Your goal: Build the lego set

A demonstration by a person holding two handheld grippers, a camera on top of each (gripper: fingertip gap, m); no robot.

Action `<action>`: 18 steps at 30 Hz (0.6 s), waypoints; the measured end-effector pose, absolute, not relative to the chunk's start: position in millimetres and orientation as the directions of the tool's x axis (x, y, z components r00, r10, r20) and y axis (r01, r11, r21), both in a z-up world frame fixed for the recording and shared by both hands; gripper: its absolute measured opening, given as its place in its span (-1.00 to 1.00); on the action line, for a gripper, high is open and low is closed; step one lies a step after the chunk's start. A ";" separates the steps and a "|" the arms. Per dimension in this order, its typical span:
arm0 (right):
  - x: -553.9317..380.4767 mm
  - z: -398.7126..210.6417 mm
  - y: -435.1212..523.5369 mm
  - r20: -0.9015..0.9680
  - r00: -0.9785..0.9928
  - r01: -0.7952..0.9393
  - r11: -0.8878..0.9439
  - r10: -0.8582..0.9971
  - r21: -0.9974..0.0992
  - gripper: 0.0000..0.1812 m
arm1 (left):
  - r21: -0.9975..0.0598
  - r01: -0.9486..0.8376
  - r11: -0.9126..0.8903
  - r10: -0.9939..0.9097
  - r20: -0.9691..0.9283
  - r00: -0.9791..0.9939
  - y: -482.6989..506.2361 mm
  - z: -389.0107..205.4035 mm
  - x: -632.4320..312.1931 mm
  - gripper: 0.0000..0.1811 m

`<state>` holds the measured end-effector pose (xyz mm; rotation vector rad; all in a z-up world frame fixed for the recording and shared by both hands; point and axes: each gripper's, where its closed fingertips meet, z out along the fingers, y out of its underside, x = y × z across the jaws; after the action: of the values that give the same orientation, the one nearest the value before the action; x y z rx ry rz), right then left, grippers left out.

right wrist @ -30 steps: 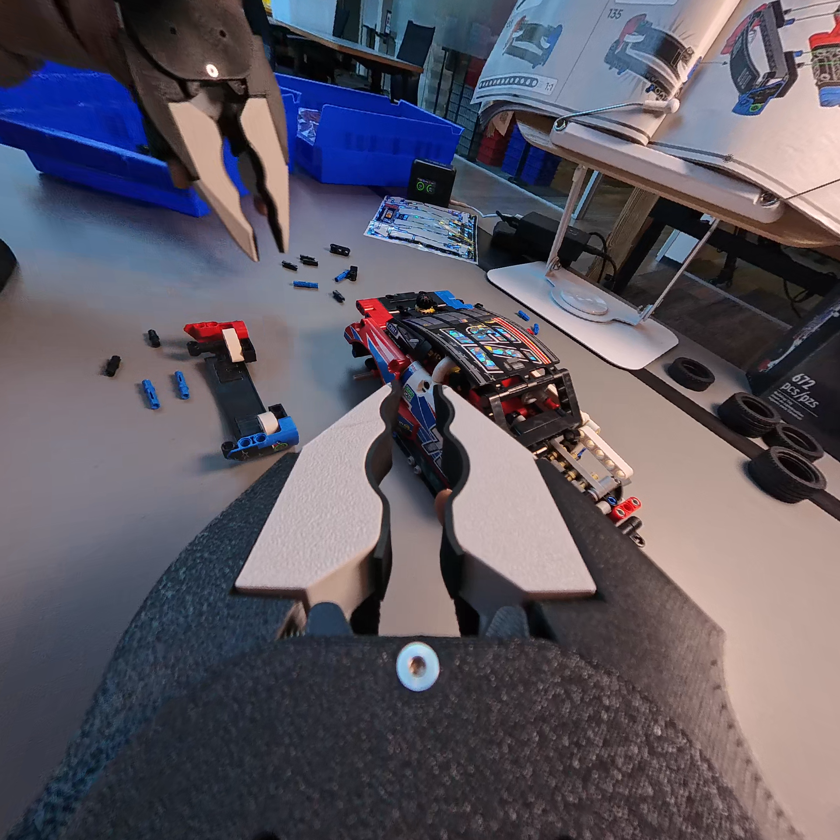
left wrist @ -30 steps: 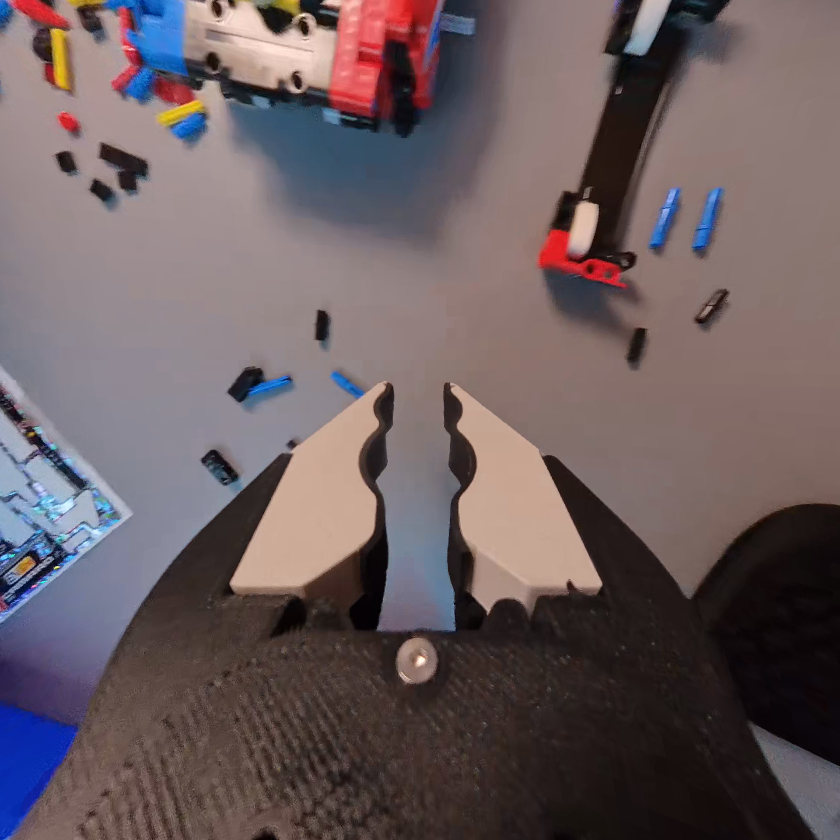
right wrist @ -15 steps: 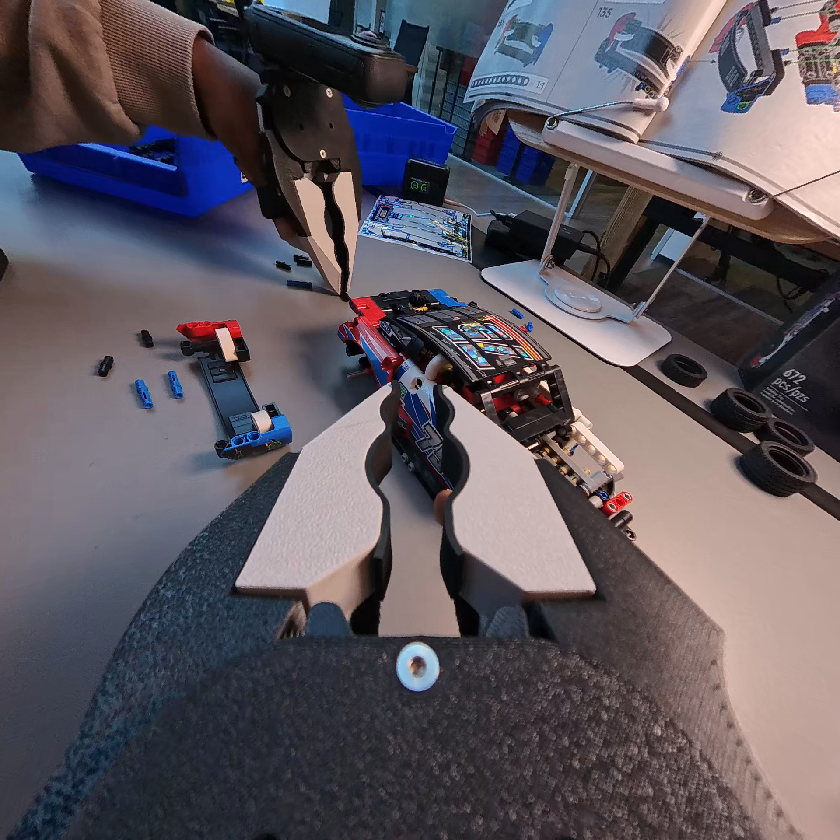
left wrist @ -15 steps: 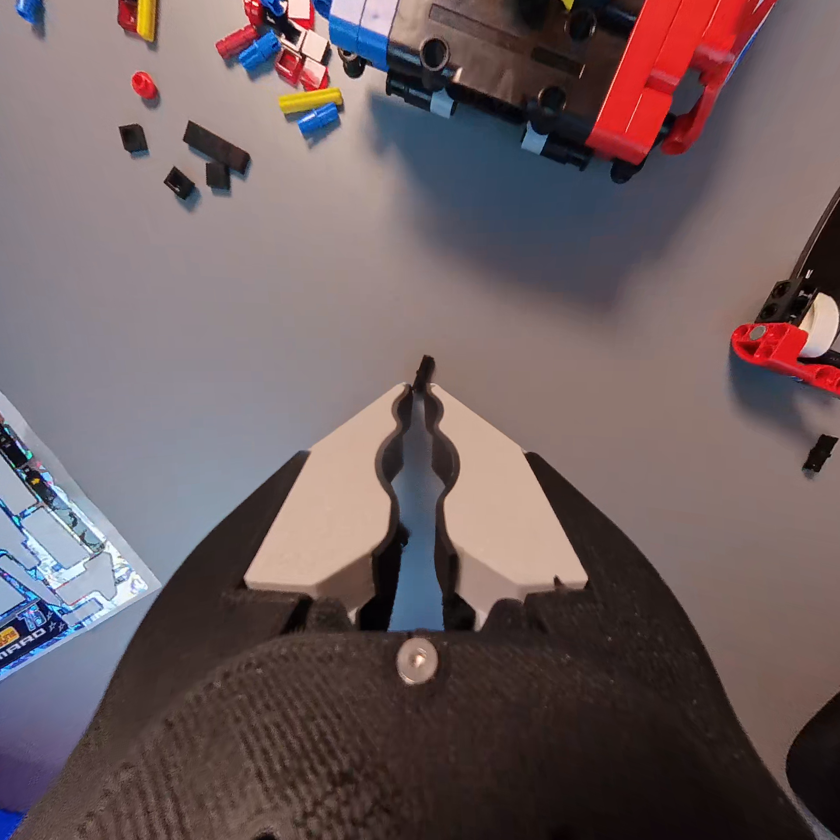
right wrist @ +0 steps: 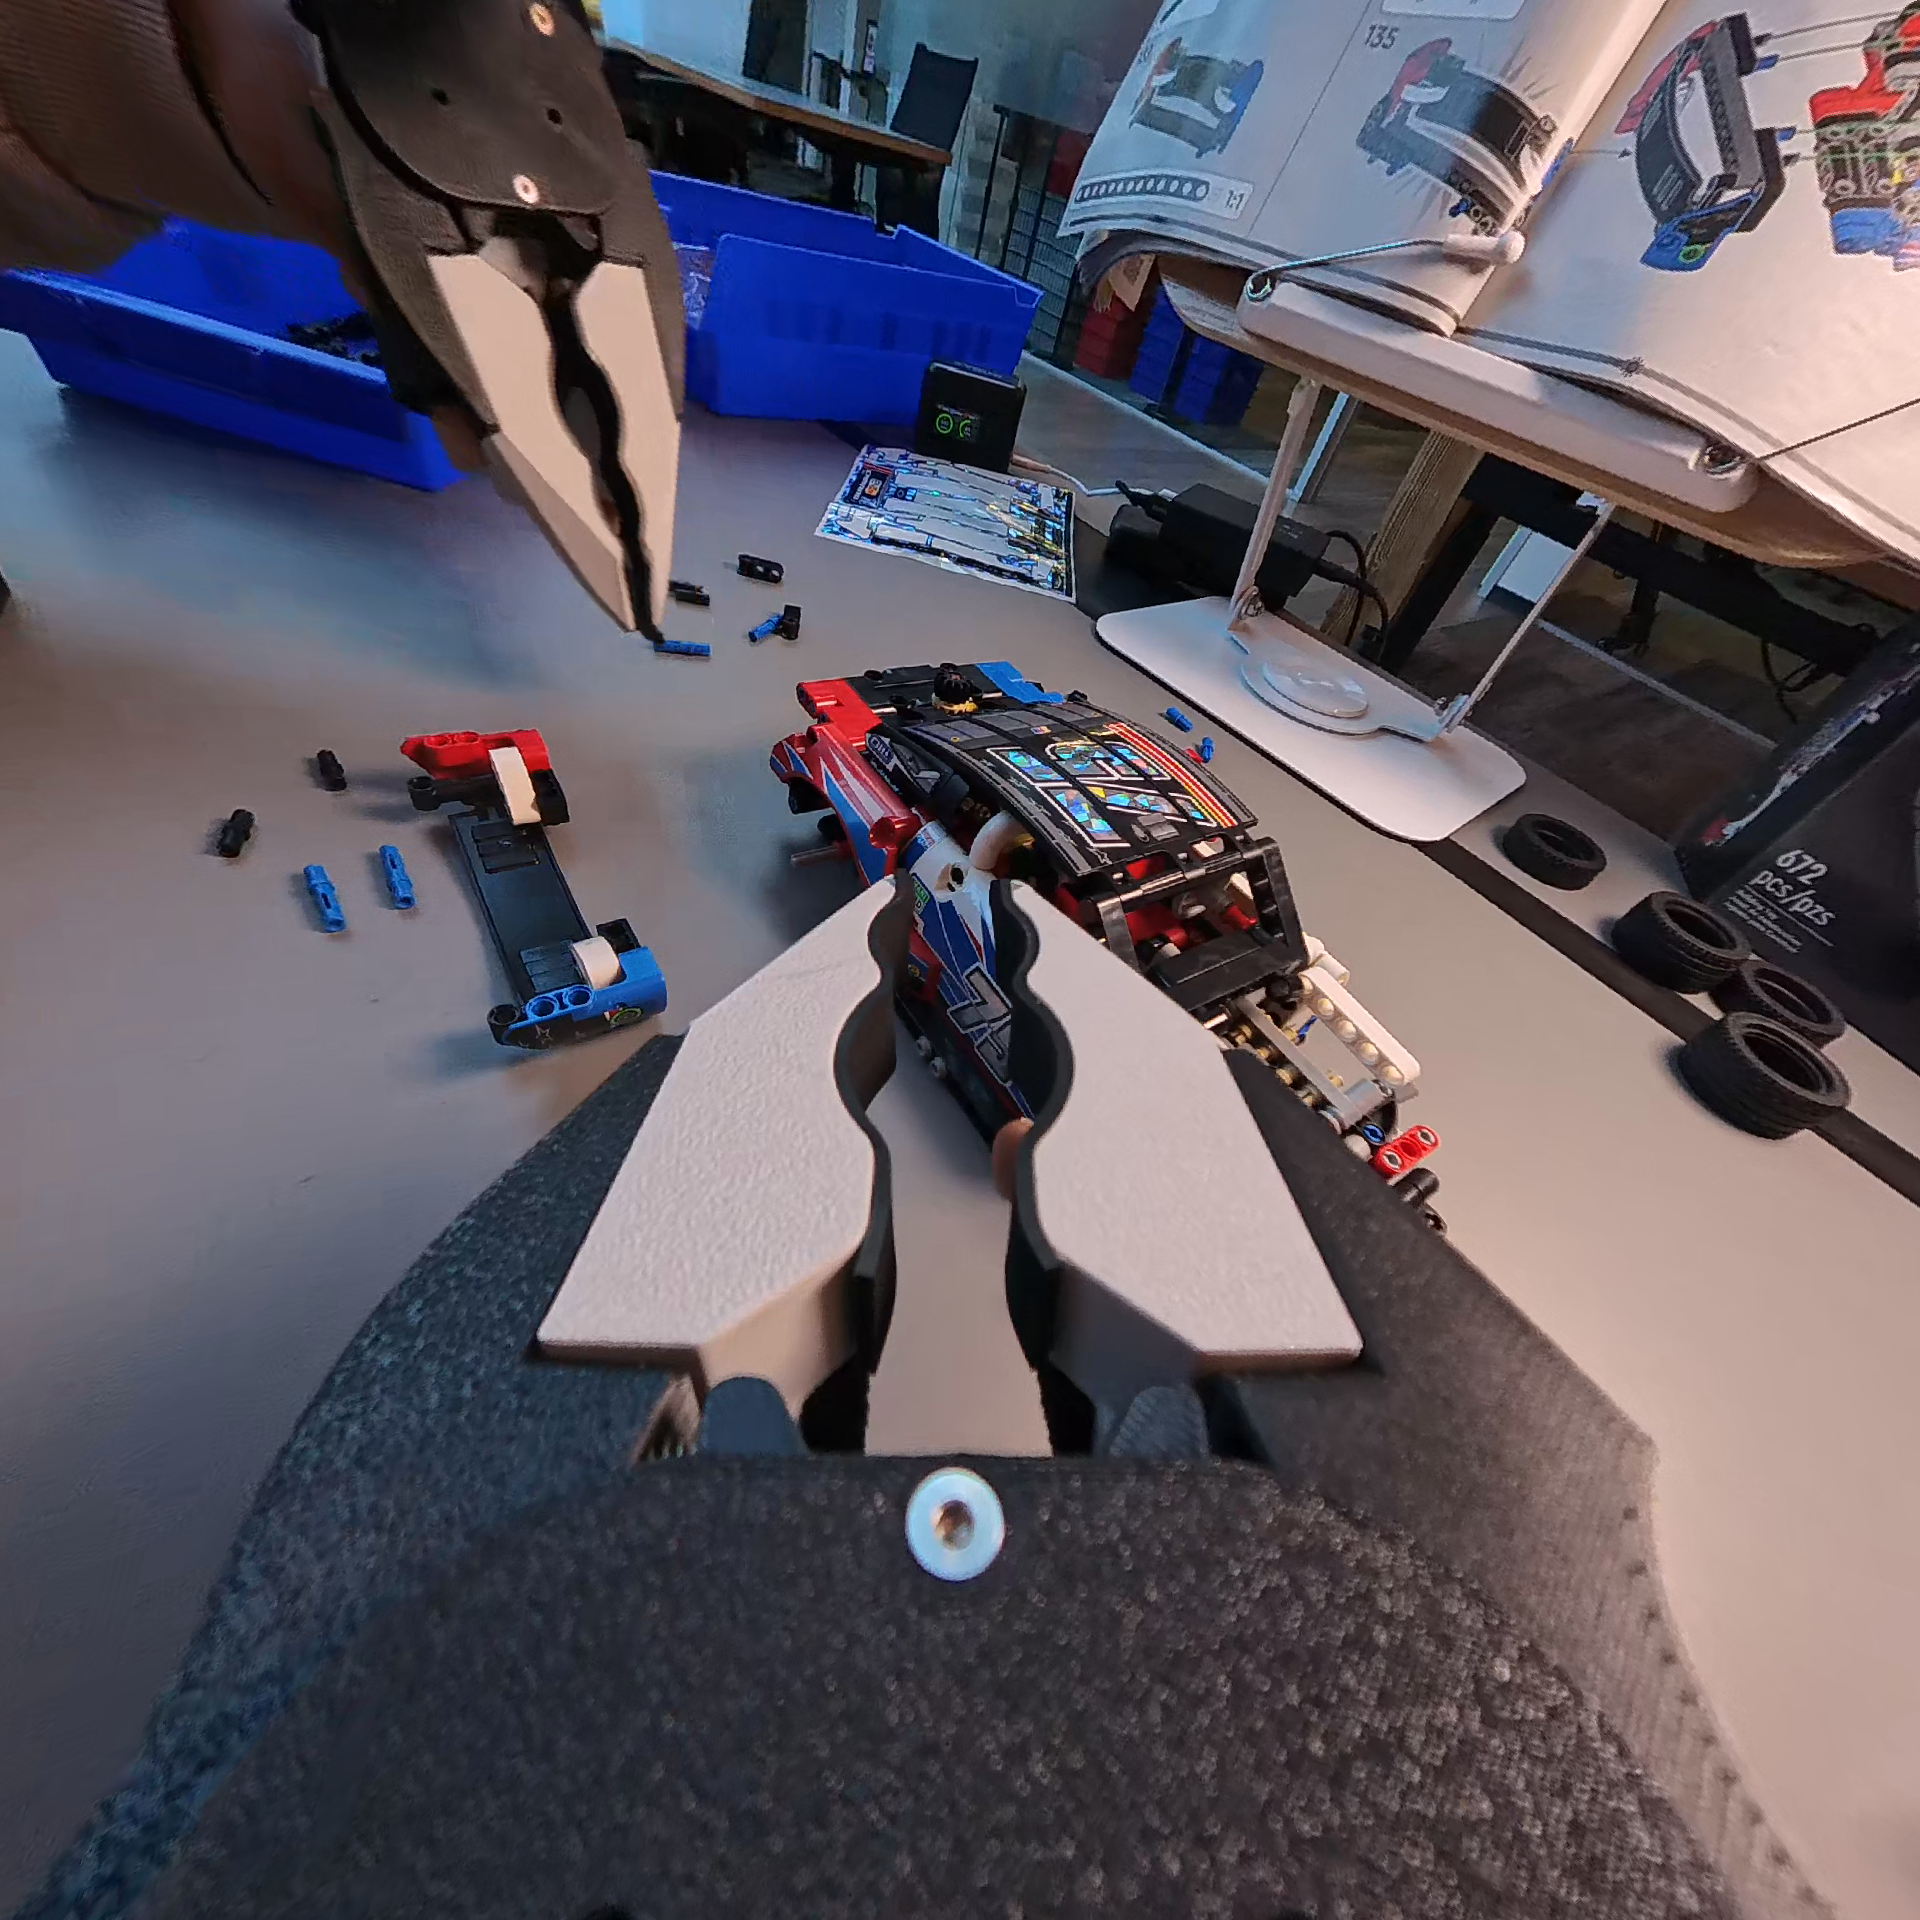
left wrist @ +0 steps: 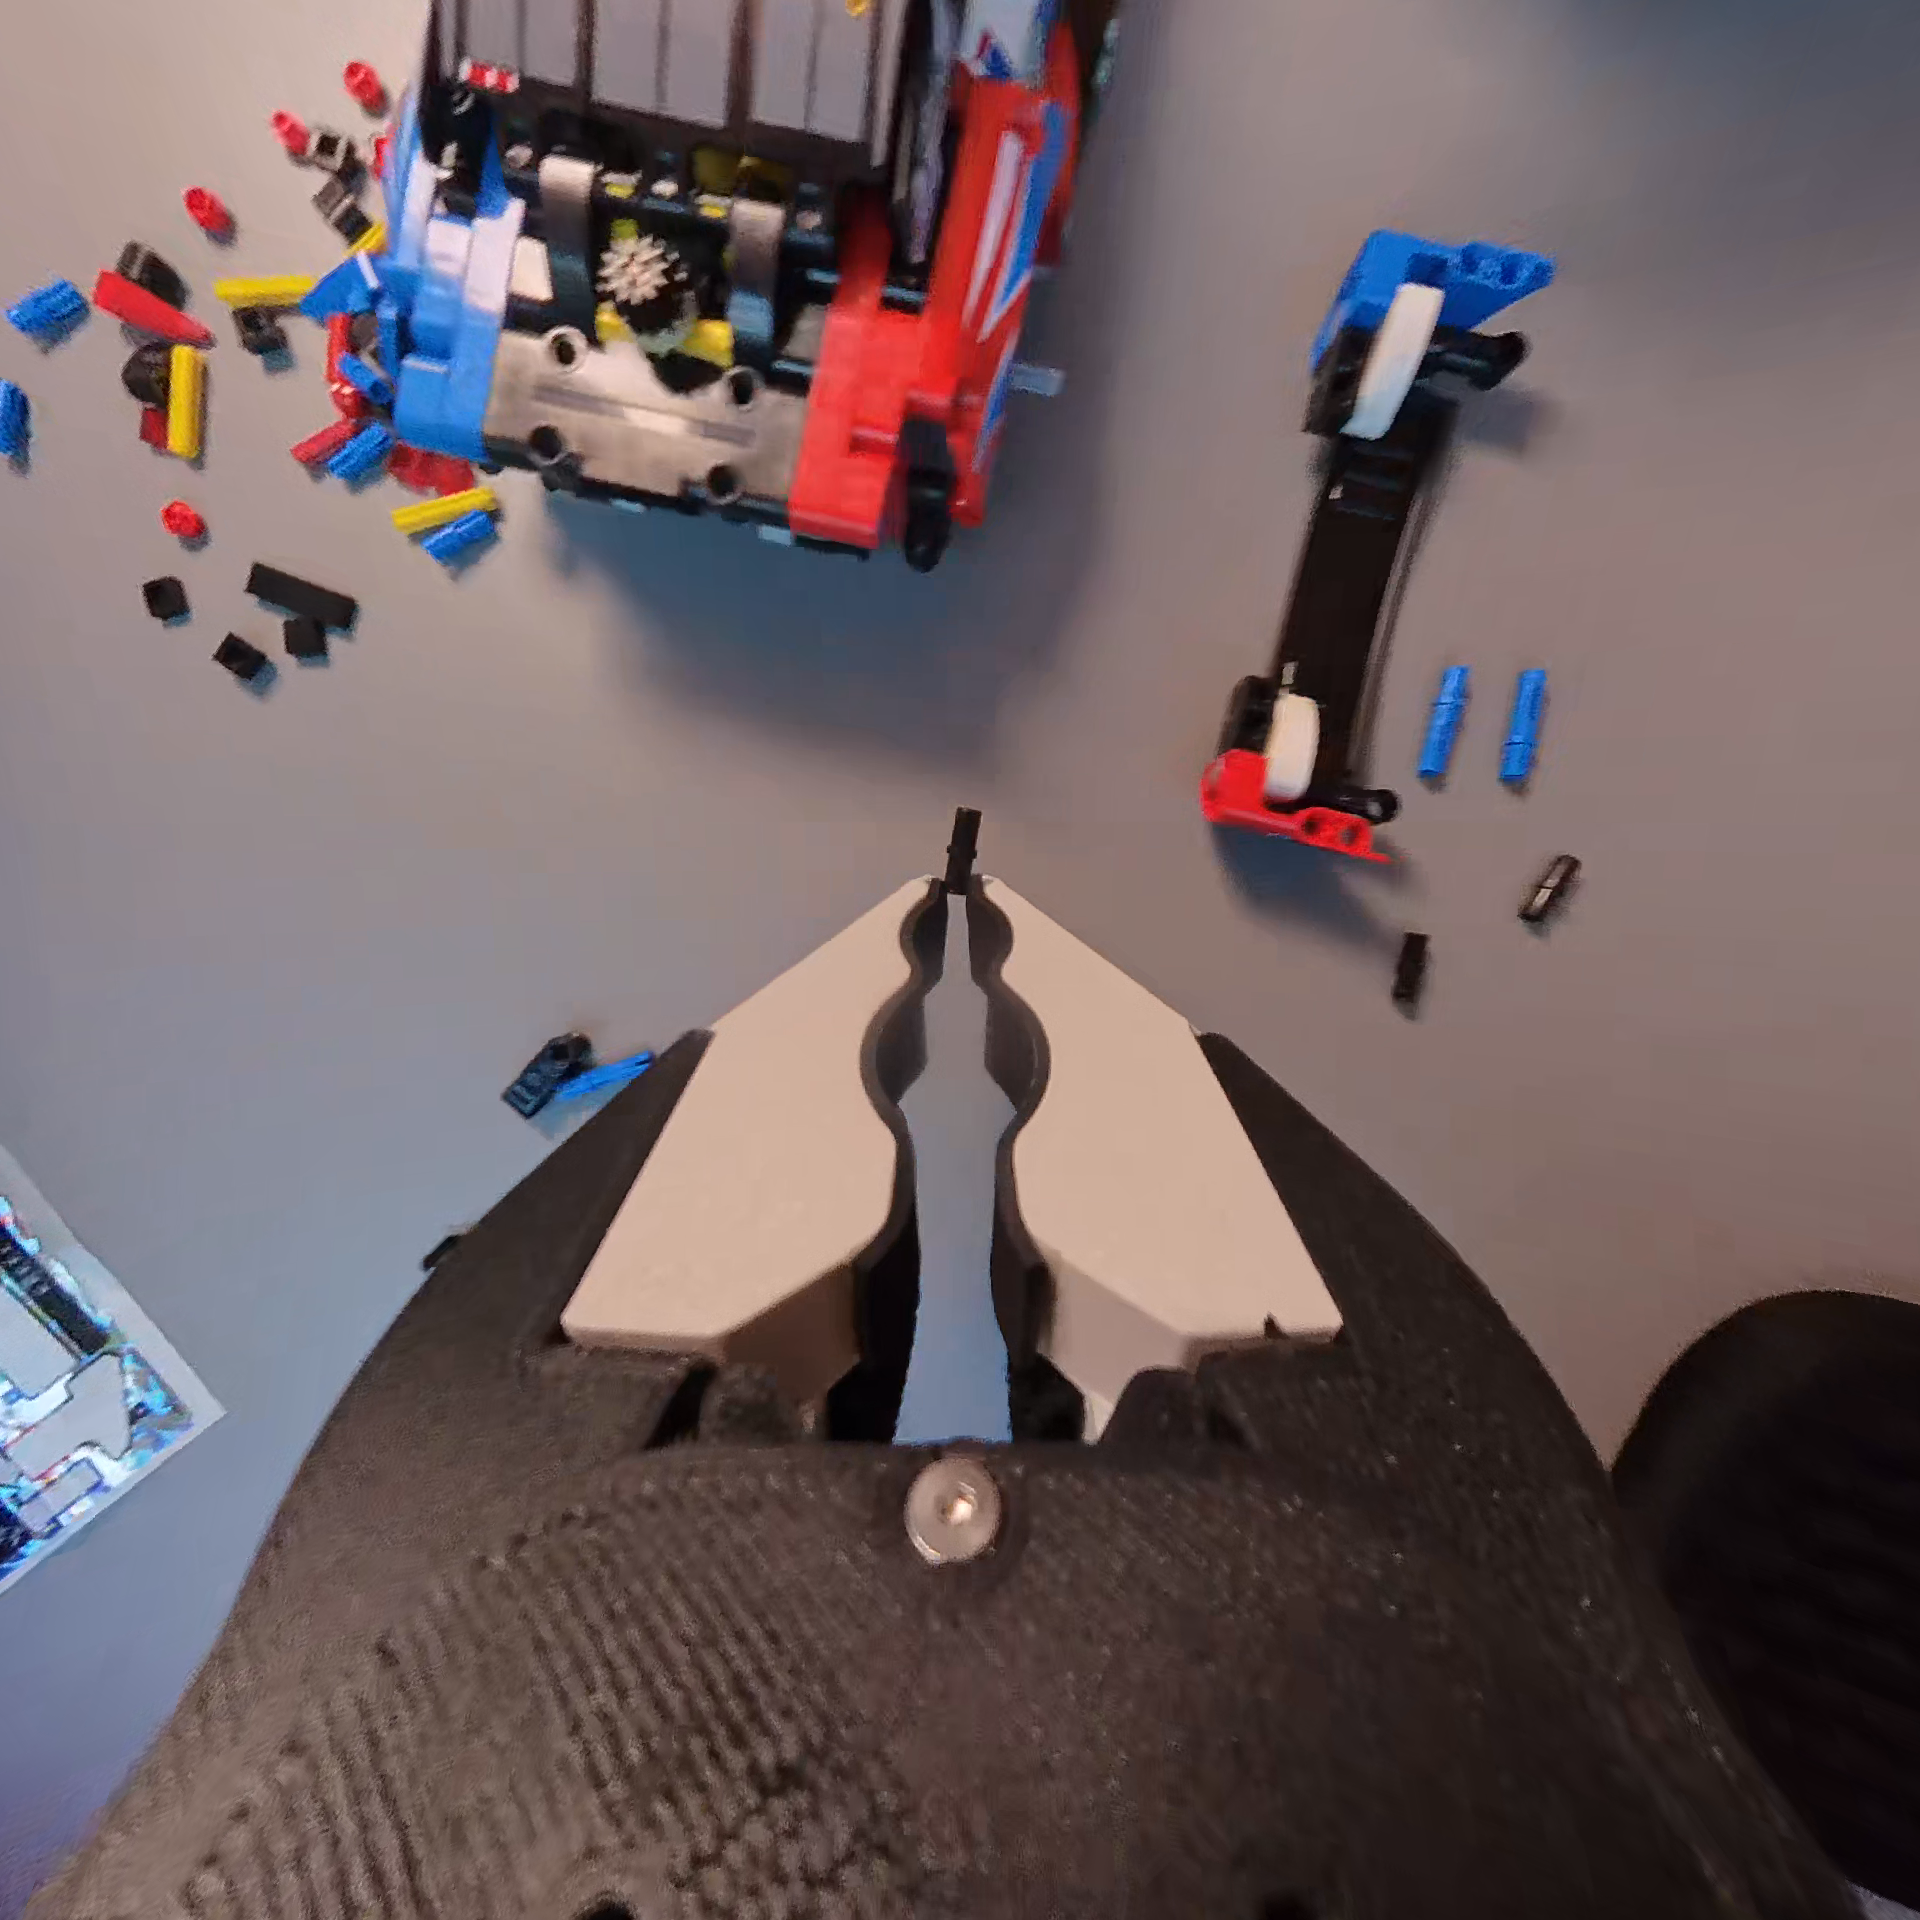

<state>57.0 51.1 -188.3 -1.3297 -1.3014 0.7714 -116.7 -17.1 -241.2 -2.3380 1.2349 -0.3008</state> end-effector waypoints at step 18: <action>54.9 -193.7 49.6 0.226 0.188 0.282 0.168 0.956 -0.944 -0.86 | -0.500 -0.758 -0.419 -0.879 0.014 0.476 -94.6 -272.0 -65.8 -0.99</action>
<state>54.9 49.6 -193.7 -1.3395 -1.3185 0.7607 -65.8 -94.6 -272.0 -2.2993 1.3633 -0.3829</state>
